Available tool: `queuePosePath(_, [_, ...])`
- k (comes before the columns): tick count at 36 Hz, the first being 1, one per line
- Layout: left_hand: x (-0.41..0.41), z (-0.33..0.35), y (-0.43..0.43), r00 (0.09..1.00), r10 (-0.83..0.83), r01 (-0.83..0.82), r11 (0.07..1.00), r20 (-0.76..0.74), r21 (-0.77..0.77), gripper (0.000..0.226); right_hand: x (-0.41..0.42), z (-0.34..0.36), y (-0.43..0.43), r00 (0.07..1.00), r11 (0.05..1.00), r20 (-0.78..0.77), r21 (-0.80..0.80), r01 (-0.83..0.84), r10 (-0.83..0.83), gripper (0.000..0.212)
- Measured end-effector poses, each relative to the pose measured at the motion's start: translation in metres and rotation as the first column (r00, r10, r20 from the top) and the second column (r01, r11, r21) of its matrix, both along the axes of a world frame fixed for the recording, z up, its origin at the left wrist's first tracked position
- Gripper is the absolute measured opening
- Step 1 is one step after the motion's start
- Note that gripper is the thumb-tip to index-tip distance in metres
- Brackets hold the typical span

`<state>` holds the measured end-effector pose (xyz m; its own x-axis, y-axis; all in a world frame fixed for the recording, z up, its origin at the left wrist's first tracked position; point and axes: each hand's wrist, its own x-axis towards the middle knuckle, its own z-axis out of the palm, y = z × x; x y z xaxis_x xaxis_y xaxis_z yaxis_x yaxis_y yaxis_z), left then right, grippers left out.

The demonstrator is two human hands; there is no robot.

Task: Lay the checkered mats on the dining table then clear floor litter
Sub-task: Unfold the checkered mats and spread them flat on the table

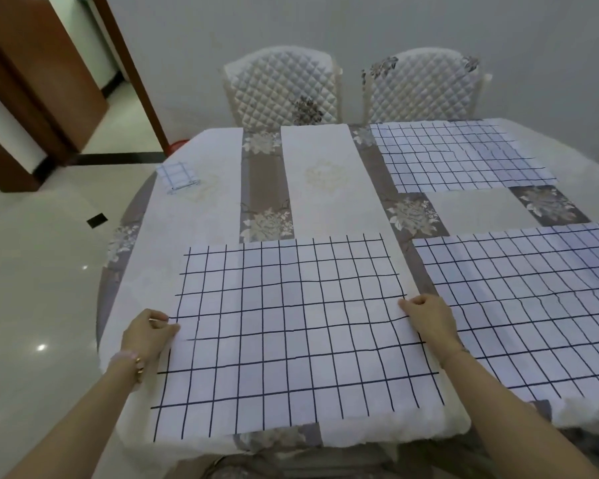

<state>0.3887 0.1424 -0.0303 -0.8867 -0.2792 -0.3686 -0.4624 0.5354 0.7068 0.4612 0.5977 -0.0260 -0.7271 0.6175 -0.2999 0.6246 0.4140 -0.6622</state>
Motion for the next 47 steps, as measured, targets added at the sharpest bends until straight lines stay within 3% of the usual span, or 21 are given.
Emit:
queuePosePath(25, [0.024,0.006,0.016,0.994,0.054,-0.055,0.998,-0.097,-0.011,0.022,0.019,-0.005,0.012,0.999,1.000,0.034,-0.029,0.007,-0.006,0.038])
queuePosePath(27, [0.027,0.008,0.020,0.991,0.005,-0.018,0.995,-0.134,-0.093,0.026,0.019,-0.006,0.014,1.000,0.999,0.030,-0.042,0.008,-0.007,0.039])
queuePosePath(28, [0.030,0.008,0.023,0.986,-0.058,0.025,0.979,-0.157,-0.205,0.029,0.019,-0.005,0.013,0.999,0.999,0.031,-0.041,0.007,-0.006,0.038])
queuePosePath(30, [0.037,0.006,0.028,0.958,-0.207,0.103,0.895,-0.198,-0.433,0.030,0.022,-0.004,0.011,1.000,1.000,0.023,-0.004,-0.006,0.006,0.033])
queuePosePath(33, [0.054,-0.003,0.040,0.854,-0.453,0.250,0.790,-0.258,-0.559,0.020,0.029,0.001,-0.001,0.993,0.986,-0.066,0.140,-0.090,0.100,0.026])
queuePosePath(35, [0.067,-0.007,0.054,0.775,-0.572,0.349,0.741,-0.268,-0.573,0.021,0.035,0.003,-0.015,0.963,0.946,-0.125,0.255,-0.199,0.237,0.023])
queuePosePath(37, [0.078,-0.008,0.073,0.690,-0.665,0.440,0.699,-0.285,-0.564,0.031,0.040,0.004,-0.034,0.903,0.858,-0.073,0.352,-0.374,0.424,0.027])
queuePosePath(40, [0.094,-0.017,0.097,0.583,-0.761,0.511,0.616,-0.285,-0.600,0.038,0.049,-0.002,-0.063,0.678,0.620,0.006,0.399,-0.675,0.735,0.035])
queuePosePath(43, [0.105,-0.029,0.106,0.620,-0.774,0.563,0.552,-0.127,-0.615,0.059,0.051,-0.013,-0.079,0.471,0.422,0.070,0.345,-0.839,0.879,0.049])
queuePosePath(45, [0.108,-0.031,0.104,0.633,-0.772,0.590,0.530,-0.060,-0.609,0.062,0.041,-0.021,-0.078,0.449,0.401,0.081,0.328,-0.855,0.890,0.051])
queuePosePath(47, [0.108,-0.029,0.099,0.612,-0.790,0.624,0.492,-0.011,-0.607,0.059,0.024,-0.026,-0.069,0.496,0.444,0.089,0.330,-0.833,0.864,0.051])
